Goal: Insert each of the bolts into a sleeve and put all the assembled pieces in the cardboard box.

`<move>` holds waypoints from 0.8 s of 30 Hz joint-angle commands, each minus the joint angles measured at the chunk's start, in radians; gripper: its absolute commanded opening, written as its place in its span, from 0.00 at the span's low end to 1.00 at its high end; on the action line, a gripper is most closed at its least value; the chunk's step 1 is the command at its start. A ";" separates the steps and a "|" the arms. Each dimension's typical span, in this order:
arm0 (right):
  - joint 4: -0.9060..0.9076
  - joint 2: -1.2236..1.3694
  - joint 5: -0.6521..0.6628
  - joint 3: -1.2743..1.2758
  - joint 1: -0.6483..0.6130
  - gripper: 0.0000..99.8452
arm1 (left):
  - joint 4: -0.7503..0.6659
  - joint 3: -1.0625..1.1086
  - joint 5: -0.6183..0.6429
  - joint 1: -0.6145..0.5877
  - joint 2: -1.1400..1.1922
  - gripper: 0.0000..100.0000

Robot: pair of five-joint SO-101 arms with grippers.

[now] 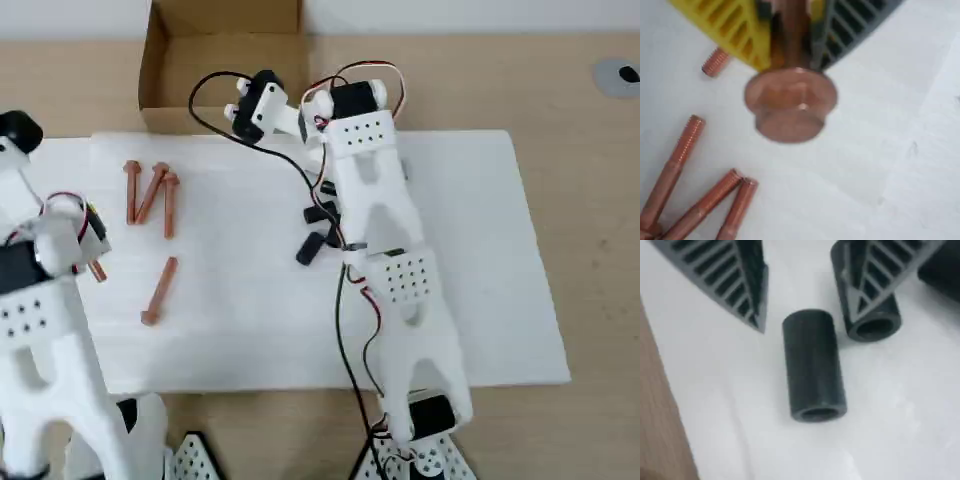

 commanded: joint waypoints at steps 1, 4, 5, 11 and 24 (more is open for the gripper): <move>-0.034 -0.007 0.011 0.019 -0.016 0.15 | -0.023 0.029 -0.008 0.003 -0.079 0.01; -0.040 -0.007 0.011 0.030 -0.018 0.15 | -0.023 0.043 -0.008 0.003 -0.094 0.01; -0.040 -0.007 0.011 0.030 -0.018 0.15 | -0.023 0.044 -0.008 0.003 -0.097 0.01; -0.040 0.008 0.011 0.030 -0.018 0.16 | -0.020 0.044 -0.008 0.002 -0.097 0.01; -0.040 0.114 0.011 0.024 -0.018 0.22 | -0.017 0.066 -0.029 0.000 -0.099 0.01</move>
